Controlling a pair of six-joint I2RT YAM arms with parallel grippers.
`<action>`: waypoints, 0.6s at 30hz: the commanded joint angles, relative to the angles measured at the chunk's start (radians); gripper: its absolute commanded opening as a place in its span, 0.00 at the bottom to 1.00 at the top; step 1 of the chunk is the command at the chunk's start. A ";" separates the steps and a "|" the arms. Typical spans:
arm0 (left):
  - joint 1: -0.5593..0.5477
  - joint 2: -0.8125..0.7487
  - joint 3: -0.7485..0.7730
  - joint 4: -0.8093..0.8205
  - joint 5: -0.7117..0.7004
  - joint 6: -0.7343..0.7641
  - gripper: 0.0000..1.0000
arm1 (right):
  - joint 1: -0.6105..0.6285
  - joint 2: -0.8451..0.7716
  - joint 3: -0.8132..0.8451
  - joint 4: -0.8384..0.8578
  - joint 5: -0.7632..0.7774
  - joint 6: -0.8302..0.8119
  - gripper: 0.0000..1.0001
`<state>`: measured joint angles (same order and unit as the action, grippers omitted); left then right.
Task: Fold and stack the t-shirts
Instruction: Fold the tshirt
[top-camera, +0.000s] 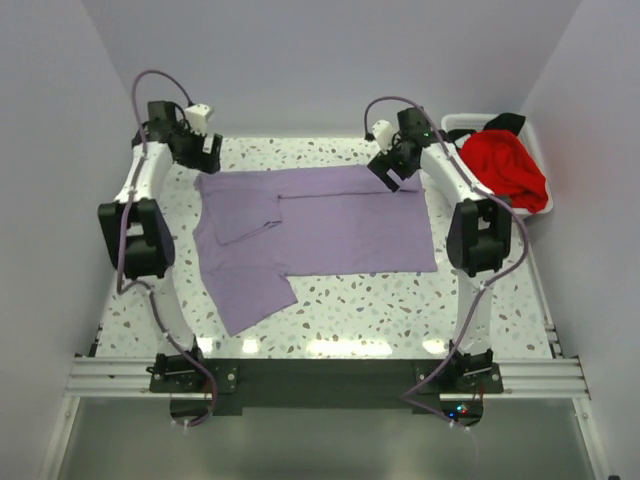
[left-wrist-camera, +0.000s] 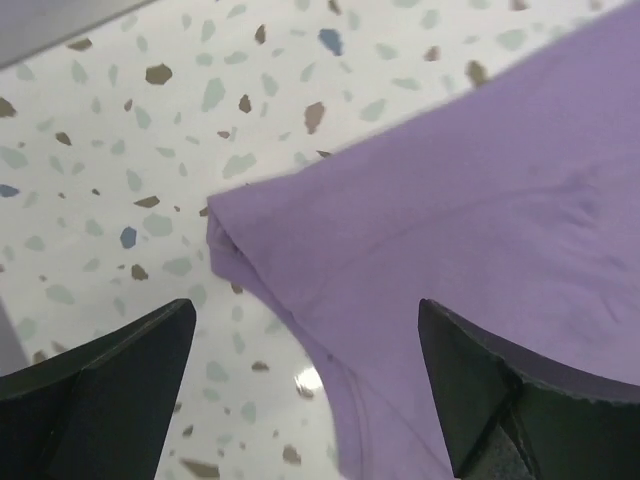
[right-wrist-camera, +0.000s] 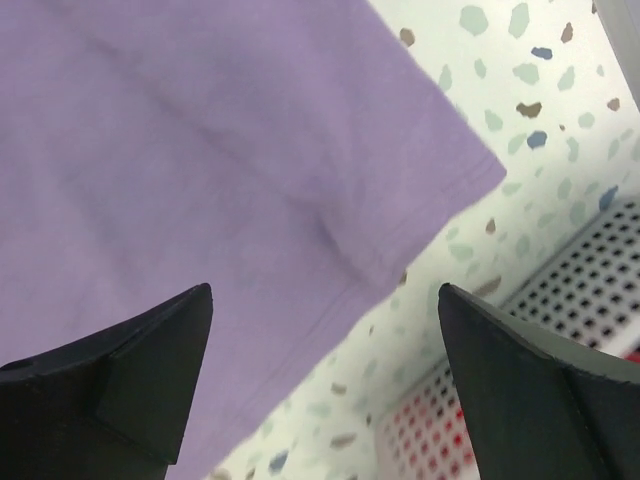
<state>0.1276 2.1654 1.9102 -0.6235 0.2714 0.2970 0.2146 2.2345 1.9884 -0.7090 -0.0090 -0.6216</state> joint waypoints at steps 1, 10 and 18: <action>0.009 -0.284 -0.141 -0.069 0.201 0.189 1.00 | 0.003 -0.258 -0.086 -0.150 -0.131 -0.056 0.99; 0.009 -0.702 -0.698 -0.329 0.299 0.647 0.85 | 0.005 -0.522 -0.515 -0.371 -0.163 -0.243 0.85; 0.009 -0.843 -0.980 -0.311 0.223 0.725 0.58 | 0.015 -0.648 -0.856 -0.154 -0.040 -0.273 0.59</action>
<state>0.1307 1.3952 0.9726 -0.9344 0.5083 0.9337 0.2192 1.6573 1.1706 -0.9684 -0.0952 -0.8581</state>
